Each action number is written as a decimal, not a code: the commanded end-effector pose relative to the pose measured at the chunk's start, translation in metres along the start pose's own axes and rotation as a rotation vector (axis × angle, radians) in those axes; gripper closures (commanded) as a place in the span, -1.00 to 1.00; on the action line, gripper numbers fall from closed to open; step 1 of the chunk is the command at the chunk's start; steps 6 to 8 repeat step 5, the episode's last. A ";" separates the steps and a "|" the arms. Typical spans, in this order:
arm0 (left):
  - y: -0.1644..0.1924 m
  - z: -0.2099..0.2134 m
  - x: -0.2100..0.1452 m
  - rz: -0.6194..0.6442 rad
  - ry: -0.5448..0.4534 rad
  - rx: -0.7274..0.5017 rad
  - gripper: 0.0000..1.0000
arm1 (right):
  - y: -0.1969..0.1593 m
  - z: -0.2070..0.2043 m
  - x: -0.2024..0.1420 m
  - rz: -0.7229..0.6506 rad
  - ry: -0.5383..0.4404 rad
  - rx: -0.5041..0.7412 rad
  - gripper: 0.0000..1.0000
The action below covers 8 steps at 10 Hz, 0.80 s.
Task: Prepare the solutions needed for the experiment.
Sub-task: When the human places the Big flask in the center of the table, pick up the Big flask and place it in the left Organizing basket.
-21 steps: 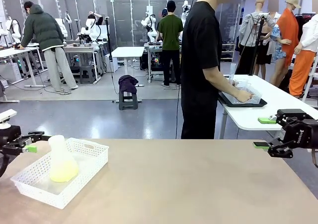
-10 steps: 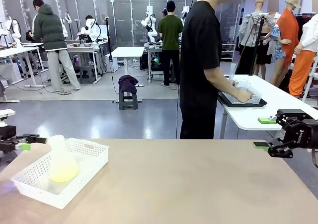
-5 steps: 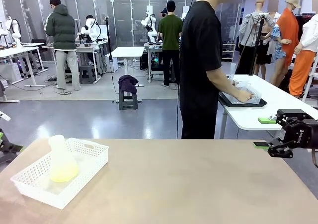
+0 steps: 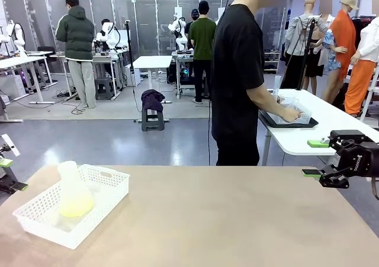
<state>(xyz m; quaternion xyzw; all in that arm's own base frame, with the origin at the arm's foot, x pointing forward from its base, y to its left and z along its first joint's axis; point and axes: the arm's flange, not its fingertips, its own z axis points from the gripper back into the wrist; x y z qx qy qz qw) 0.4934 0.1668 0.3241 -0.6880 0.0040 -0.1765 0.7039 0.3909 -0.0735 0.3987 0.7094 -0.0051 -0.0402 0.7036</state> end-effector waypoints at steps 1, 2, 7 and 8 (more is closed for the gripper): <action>-0.006 0.003 -0.003 -0.013 -0.003 -0.023 -1.00 | 0.003 0.001 0.000 0.007 -0.001 0.000 -0.61; -0.006 0.003 -0.003 -0.013 -0.003 -0.023 -1.00 | 0.003 0.001 0.000 0.007 -0.001 0.000 -0.61; -0.006 0.003 -0.003 -0.013 -0.003 -0.023 -1.00 | 0.003 0.001 0.000 0.007 -0.001 0.000 -0.61; -0.006 0.003 -0.003 -0.013 -0.003 -0.023 -1.00 | 0.003 0.001 0.000 0.007 -0.001 0.000 -0.61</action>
